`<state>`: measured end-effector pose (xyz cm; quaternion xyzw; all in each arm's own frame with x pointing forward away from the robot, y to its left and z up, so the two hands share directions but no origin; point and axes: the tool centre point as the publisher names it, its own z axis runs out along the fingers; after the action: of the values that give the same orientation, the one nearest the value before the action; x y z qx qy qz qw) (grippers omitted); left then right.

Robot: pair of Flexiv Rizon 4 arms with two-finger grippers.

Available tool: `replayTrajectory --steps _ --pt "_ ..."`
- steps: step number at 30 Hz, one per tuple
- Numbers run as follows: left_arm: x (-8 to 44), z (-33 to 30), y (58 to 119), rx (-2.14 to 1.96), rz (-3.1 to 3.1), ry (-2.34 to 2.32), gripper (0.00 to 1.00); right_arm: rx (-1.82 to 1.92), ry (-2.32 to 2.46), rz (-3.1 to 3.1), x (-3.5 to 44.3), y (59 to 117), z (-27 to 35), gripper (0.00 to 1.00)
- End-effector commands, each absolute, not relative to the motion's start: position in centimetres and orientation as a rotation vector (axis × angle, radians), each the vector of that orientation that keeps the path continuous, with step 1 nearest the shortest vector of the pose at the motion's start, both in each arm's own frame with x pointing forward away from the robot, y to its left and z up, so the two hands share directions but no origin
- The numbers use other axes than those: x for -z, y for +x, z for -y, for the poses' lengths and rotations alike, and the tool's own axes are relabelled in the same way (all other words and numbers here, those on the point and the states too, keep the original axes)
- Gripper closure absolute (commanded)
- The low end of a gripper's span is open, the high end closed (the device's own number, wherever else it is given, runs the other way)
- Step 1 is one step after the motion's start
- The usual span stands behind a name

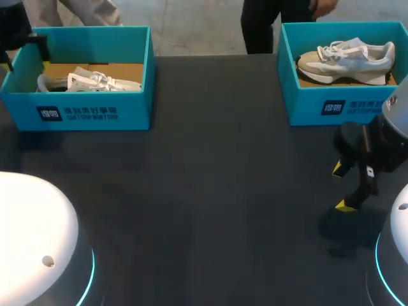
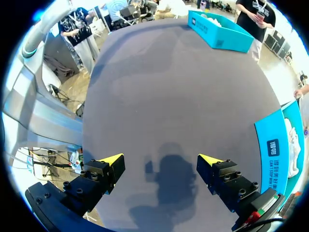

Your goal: Take the shoe out of the shoebox, open the shoe tongue, remove and reinsert the insole, then place the shoe into the shoebox

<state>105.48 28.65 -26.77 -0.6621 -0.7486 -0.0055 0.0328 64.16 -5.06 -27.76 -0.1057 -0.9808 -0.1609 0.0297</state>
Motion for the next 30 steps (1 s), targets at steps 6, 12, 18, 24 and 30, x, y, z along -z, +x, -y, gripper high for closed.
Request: replayTrajectory --steps 6,12,18,24,30 --pt "22.3 -29.1 101.6 -0.071 2.294 -2.076 0.00 0.493 -0.327 3.026 27.8 64.1 5.0 0.00" --pt "20.5 -29.1 99.6 -0.095 2.264 -2.117 0.00 0.493 -0.327 3.026 27.8 64.1 5.0 0.00" --pt "19.2 -29.0 98.5 -0.053 2.224 -2.165 0.00 0.493 -0.327 3.026 27.8 64.1 5.0 0.00" --pt "19.2 -29.0 98.5 -0.053 2.224 -2.165 0.00 0.493 -0.327 3.026 27.8 64.1 5.0 0.00" --pt "19.2 -29.0 98.5 -0.053 2.224 -2.165 0.00 0.493 -0.327 3.026 27.8 64.1 5.0 0.00"
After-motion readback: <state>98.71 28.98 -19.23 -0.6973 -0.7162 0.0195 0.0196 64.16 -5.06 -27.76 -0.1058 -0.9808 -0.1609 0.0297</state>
